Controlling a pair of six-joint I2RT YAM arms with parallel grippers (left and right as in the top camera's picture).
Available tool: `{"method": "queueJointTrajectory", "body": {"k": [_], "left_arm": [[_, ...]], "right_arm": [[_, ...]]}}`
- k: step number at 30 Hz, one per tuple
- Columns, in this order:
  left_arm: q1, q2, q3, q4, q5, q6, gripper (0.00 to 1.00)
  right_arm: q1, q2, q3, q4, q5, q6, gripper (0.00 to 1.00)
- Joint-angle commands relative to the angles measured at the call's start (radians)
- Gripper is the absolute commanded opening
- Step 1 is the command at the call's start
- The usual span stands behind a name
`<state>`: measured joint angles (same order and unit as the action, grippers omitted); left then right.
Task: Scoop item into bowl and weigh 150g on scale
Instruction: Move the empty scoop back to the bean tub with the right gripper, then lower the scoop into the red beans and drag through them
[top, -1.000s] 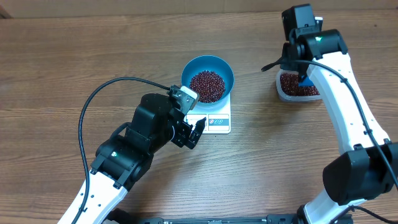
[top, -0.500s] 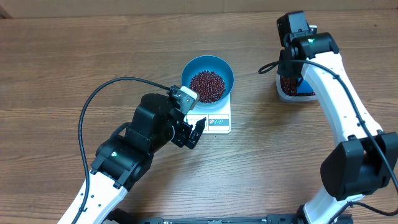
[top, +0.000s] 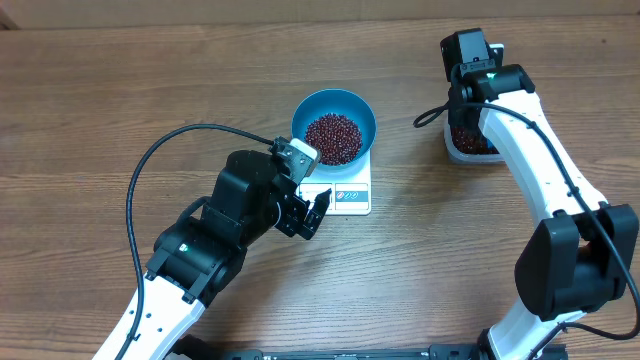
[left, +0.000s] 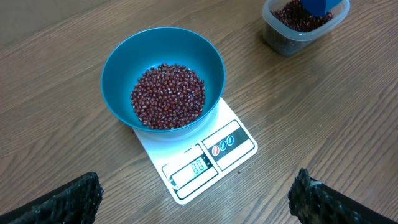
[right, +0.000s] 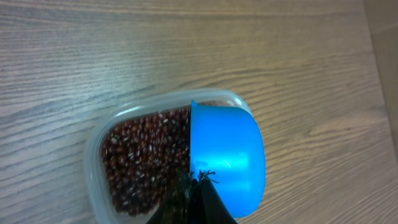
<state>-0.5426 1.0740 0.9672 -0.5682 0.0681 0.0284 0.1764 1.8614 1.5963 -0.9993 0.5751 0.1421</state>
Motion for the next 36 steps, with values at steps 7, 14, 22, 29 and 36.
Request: {"method": "queueJointTrajectory", "body": {"k": [7,14,22,29,36], "left_arm": [[0.002,0.004,-0.005,-0.003,0.006,-0.009,1.0],[0.002,0.004,-0.005,-0.003,0.007,-0.009,1.0],[0.002,0.004,-0.005,-0.003,0.003,-0.009,0.99],[0.002,0.004,-0.005,-0.003,0.003,-0.009,0.99],[0.002,0.004,-0.005,-0.003,0.003,-0.009,1.0]], "right_arm": [[-0.009,0.086,-0.01,0.026,0.042,-0.104,0.04],[-0.008,0.12,-0.01,0.024,0.052,-0.107,0.04],[-0.008,0.12,-0.01,0.008,-0.088,-0.106,0.04],[-0.009,0.119,-0.01,0.026,-0.224,-0.106,0.04],[-0.009,0.118,-0.009,0.027,-0.283,-0.106,0.04]]}}
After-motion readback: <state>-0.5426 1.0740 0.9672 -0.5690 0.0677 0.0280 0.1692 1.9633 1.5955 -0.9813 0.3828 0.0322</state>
